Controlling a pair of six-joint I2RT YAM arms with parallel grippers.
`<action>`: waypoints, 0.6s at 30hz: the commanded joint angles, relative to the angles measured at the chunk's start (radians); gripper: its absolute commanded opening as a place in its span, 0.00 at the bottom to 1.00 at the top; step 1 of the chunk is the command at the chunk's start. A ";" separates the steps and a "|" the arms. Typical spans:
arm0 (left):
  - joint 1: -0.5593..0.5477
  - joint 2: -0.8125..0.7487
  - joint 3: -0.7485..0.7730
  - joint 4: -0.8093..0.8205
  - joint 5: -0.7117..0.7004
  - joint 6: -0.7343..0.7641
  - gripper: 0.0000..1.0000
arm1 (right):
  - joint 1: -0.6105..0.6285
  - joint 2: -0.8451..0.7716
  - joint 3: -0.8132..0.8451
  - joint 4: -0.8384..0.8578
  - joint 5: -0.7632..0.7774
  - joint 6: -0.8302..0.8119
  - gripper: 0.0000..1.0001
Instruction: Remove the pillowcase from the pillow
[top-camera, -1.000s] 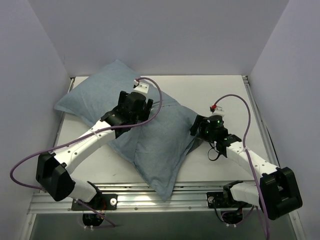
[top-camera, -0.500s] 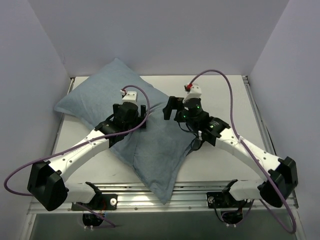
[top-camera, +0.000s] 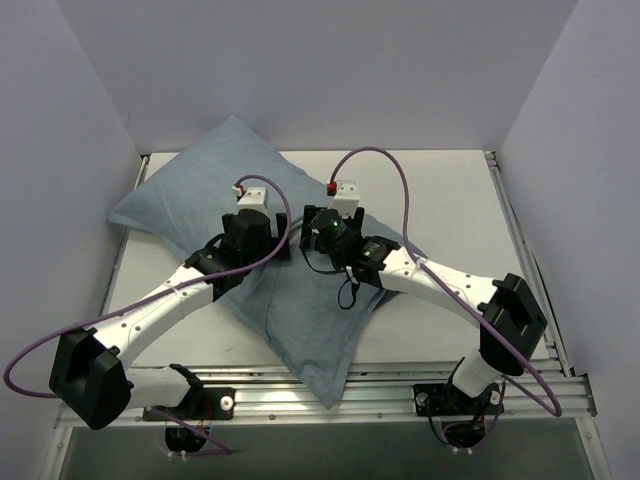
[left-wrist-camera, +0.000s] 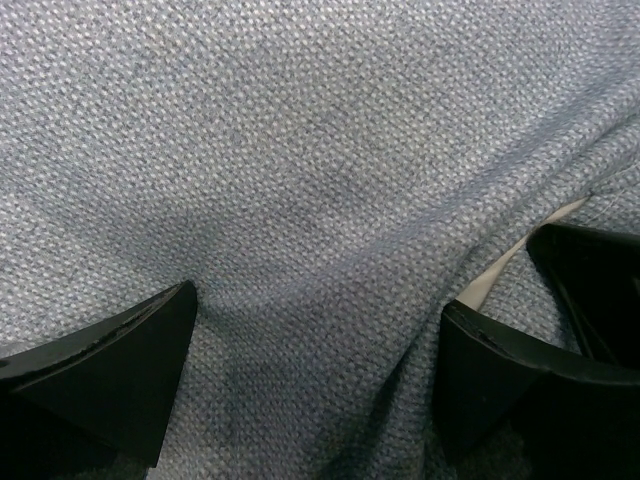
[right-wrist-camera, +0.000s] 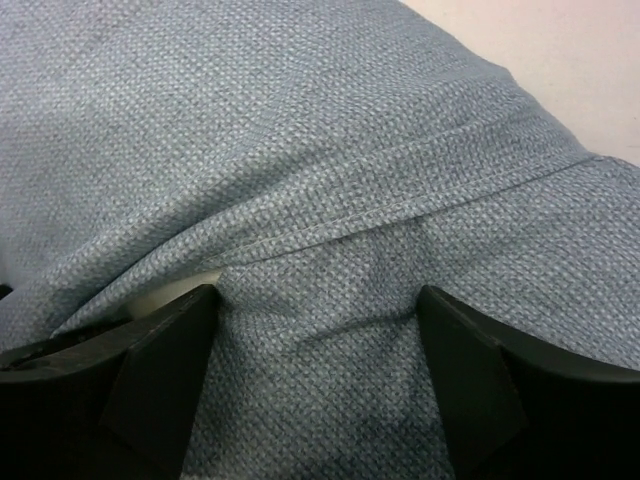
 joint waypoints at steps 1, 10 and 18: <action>0.004 0.011 -0.050 -0.062 0.073 -0.039 0.97 | 0.016 0.043 -0.020 -0.020 0.129 0.054 0.72; 0.062 0.063 -0.065 -0.073 0.058 -0.117 0.97 | -0.028 -0.187 -0.343 -0.133 0.167 0.154 0.13; 0.114 0.065 -0.094 -0.047 0.094 -0.168 0.97 | -0.220 -0.525 -0.617 -0.233 0.000 0.224 0.00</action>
